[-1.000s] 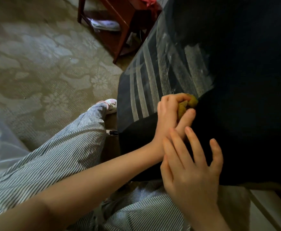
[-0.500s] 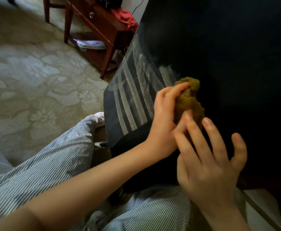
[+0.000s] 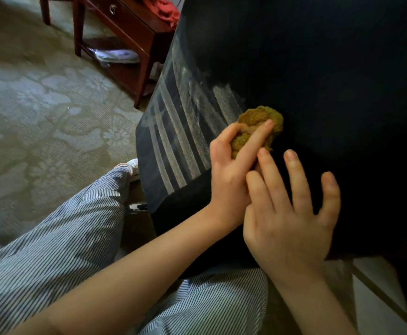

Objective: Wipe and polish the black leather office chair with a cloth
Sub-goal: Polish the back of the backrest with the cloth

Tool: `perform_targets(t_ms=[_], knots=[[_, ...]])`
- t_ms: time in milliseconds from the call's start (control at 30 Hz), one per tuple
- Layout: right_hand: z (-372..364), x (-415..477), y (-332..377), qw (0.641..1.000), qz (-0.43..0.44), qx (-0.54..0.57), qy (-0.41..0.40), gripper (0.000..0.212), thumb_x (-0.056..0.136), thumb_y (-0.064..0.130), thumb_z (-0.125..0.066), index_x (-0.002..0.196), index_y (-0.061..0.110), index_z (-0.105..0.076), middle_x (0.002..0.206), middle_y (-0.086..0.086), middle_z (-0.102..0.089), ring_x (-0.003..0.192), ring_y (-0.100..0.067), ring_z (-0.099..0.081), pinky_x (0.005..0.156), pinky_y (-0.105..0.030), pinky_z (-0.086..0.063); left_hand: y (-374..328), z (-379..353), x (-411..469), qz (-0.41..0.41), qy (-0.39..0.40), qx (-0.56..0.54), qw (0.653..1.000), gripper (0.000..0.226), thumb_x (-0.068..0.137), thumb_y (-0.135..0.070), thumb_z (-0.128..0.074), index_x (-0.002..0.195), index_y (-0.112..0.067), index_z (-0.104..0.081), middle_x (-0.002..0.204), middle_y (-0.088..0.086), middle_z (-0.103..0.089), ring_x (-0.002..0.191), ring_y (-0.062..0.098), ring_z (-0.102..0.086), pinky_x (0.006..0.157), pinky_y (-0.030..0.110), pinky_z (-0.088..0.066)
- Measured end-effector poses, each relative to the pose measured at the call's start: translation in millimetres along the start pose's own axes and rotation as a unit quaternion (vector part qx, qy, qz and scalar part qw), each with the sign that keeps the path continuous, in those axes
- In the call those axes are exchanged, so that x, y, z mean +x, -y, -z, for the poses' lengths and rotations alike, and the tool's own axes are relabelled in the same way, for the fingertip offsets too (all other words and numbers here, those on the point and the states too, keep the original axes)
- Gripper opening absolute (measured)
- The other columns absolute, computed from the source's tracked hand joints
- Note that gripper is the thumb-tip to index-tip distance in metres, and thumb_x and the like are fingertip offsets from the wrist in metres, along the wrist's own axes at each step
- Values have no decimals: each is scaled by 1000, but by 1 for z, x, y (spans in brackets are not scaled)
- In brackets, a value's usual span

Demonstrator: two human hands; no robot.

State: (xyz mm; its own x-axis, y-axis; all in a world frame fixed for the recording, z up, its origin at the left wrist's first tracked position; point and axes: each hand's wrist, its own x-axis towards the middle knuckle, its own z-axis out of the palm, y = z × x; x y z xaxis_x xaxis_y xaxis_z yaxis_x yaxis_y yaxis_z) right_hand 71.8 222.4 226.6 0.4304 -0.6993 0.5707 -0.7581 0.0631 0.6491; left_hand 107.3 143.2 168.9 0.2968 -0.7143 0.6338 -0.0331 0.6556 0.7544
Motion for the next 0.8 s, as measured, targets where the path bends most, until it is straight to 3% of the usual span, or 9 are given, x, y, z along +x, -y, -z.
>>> perform_targets(t_ms=[167, 300, 500, 667, 800], knots=[[-10, -8, 2, 996, 50, -23, 71, 30, 91, 18, -39, 114, 20, -59, 132, -6, -57, 128, -26, -36, 112, -46, -7, 37, 4, -29, 0, -16, 4, 1000, 32, 98, -37, -43, 125, -20, -47, 121, 5, -35, 120, 3, -31, 103, 23, -32], [-19, -14, 0, 991, 63, -57, 105, 36, 92, 18, -35, 118, 14, -59, 134, -6, -55, 129, -25, -34, 113, -46, -5, 70, 7, -57, 23, -5, 19, 1000, 37, 88, -13, -50, 124, -17, -49, 122, 7, -37, 118, 16, -37, 101, 31, -37], [-20, -25, -7, 990, 65, -40, 123, 39, 96, 18, -28, 115, 15, -62, 135, -7, -54, 130, -26, -34, 109, -46, -9, 119, 25, -103, 128, 26, 89, 987, 40, 87, -16, -44, 127, -20, -45, 125, 5, -37, 117, 25, -38, 107, 17, -25], [-20, -33, -11, 988, 87, -35, 122, 35, 91, 20, -38, 115, 14, -62, 136, -8, -53, 131, -27, -34, 111, -46, -8, 132, 40, -120, 318, 36, 74, 945, 43, 92, -16, -50, 133, -28, -45, 131, 15, -43, 120, 11, -34, 103, 29, -26], [-23, -36, -13, 988, 98, -38, 117, 35, 91, 21, -38, 115, 13, -61, 135, -9, -53, 130, -28, -35, 113, -45, -5, 125, 48, -107, 343, 46, 78, 935, 39, 91, -7, -54, 127, -21, -51, 122, -6, -48, 115, 4, -44, 101, 21, -34]])
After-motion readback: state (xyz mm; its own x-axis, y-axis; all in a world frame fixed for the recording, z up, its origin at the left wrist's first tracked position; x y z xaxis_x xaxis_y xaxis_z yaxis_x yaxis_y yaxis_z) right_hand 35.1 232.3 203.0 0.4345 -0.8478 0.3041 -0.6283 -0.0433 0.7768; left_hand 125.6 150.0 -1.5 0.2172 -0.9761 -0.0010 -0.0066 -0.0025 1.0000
